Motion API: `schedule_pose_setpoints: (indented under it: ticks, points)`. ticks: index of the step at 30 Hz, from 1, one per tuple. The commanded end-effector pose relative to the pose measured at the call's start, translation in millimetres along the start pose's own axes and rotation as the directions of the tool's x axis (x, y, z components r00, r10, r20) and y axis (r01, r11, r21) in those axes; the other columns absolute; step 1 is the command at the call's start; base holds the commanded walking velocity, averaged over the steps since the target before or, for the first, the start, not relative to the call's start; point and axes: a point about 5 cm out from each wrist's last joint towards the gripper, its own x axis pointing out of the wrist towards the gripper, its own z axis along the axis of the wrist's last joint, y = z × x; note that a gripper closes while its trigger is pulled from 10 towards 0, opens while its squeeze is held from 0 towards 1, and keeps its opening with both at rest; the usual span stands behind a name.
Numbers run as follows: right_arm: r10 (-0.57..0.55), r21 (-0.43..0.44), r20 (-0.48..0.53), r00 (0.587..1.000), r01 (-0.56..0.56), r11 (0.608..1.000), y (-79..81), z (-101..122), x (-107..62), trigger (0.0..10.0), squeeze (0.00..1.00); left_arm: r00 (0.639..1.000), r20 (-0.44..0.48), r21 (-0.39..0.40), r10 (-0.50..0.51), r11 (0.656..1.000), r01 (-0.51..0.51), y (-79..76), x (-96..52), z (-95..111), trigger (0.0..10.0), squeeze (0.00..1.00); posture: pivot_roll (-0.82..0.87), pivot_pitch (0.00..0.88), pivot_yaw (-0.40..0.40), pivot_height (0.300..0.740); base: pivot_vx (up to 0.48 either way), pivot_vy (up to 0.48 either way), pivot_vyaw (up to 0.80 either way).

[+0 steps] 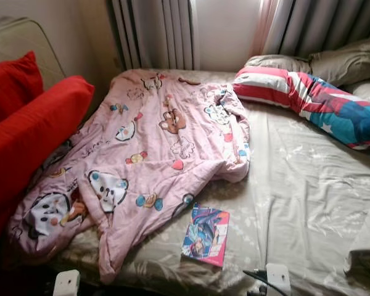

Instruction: Clean up the room

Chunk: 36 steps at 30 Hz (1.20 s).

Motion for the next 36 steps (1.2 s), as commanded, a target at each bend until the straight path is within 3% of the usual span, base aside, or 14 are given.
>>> schedule_pose_setpoints:
  ticks: [1,8,36]
  points:
    - [0.005,0.008,-0.032,0.999,-0.005,1.000,3.8,-8.1,-0.8,10.0,0.00,0.999,-0.030,0.012,0.012,1.000,-0.012,8.7,-2.9,-6.2,10.0,0.00,-0.01,0.028,0.038,0.740,-0.247,0.000,0.00]
    - [0.019,0.001,-0.038,0.999,-0.019,1.000,13.6,-8.8,0.3,10.0,0.00,0.999,-0.041,0.011,0.018,1.000,-0.017,11.1,-4.1,-9.0,10.0,0.00,-0.01,0.028,0.036,0.740,-0.246,0.000,0.00]
    - [0.026,-0.009,-0.042,0.999,-0.026,1.000,10.1,-7.8,0.2,10.0,0.00,0.999,-0.049,0.002,0.023,1.000,-0.023,15.7,-5.5,-10.7,10.0,0.00,-0.01,0.022,0.031,0.740,-0.246,0.000,0.00]
